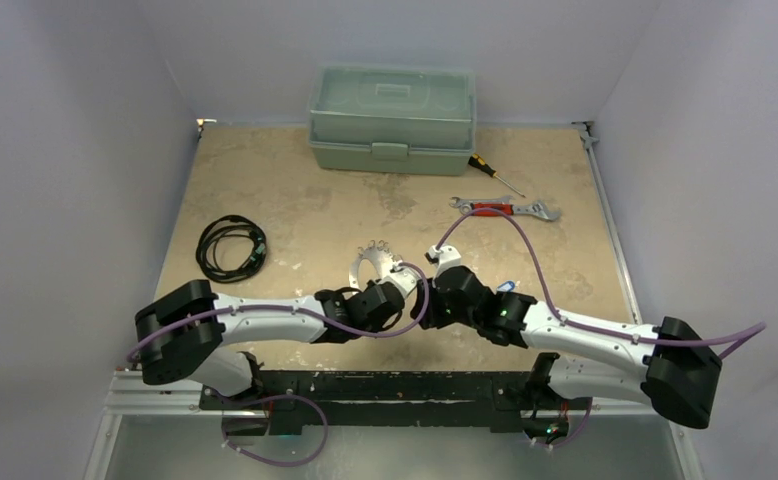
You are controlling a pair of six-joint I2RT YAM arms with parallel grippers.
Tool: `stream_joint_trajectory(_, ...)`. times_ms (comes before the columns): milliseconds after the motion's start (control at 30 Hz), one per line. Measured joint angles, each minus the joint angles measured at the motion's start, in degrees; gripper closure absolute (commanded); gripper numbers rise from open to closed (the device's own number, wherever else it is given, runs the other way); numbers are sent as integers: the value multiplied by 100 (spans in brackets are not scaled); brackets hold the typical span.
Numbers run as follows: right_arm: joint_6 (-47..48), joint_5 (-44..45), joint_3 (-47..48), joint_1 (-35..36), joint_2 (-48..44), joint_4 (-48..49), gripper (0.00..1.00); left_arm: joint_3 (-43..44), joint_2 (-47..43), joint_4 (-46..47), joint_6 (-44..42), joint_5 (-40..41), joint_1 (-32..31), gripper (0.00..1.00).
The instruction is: Put the keys on the keyring
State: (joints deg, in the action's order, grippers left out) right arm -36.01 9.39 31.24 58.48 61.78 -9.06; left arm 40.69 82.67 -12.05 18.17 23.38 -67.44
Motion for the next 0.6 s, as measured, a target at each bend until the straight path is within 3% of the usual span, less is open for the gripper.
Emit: stream_joint_trajectory(600, 68, -138, 0, 2, 85, -15, 57, 70, 358, 17, -127, -162, 57, 74)
